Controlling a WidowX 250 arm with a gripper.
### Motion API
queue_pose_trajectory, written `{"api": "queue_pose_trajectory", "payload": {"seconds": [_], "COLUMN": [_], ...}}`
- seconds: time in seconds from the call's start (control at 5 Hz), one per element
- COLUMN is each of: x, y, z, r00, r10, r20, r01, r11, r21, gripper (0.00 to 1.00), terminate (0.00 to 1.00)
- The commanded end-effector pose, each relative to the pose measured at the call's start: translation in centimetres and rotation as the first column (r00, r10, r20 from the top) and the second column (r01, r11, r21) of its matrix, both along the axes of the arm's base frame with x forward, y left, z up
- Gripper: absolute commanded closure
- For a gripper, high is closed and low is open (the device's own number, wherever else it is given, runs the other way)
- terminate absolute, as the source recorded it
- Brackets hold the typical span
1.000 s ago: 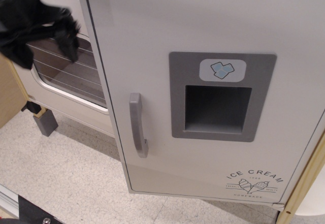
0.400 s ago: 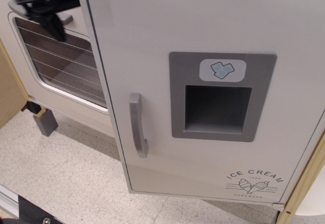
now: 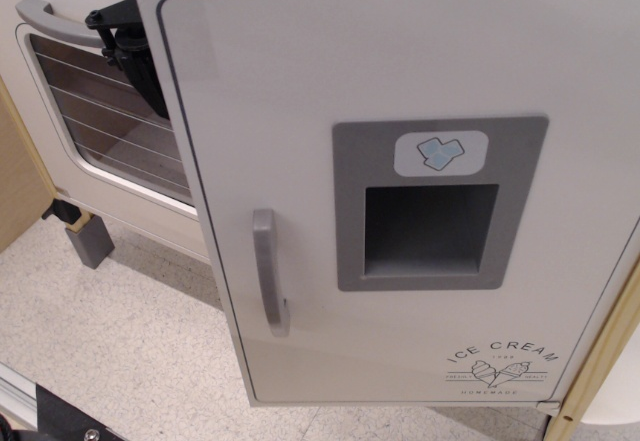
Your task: Open fridge
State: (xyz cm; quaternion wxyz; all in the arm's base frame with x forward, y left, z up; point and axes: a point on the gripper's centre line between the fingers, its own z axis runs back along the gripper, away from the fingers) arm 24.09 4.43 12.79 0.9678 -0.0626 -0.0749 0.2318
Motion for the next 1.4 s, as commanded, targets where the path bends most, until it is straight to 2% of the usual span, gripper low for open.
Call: {"api": "queue_pose_trajectory", "payload": {"seconds": [0.0,0.2,0.4,0.6,1.0,1.2], "x": [-5.1,-6.9,-9.2,-10.7,-11.0,-11.0], "y": [-5.0,-7.2,-10.2,-11.6,-11.8,-11.8], "z": [1.3,1.1,0.4,0.0,-0.2,-0.2], "r00": [0.977,0.962,0.938,0.918,0.91,0.91], "r10": [-0.209,-0.272,-0.346,-0.396,-0.414,-0.414], "r20": [-0.025,-0.041,-0.034,-0.02,-0.01,-0.01], "r01": [0.209,0.27,0.344,0.395,0.413,0.413], "r11": [0.978,0.962,0.938,0.918,0.909,0.909], "r21": [-0.015,-0.04,-0.043,-0.044,-0.047,-0.047], "gripper": [0.0,0.0,0.0,0.0,0.0,0.0], "terminate": [0.0,0.0,0.0,0.0,0.0,1.0]}}
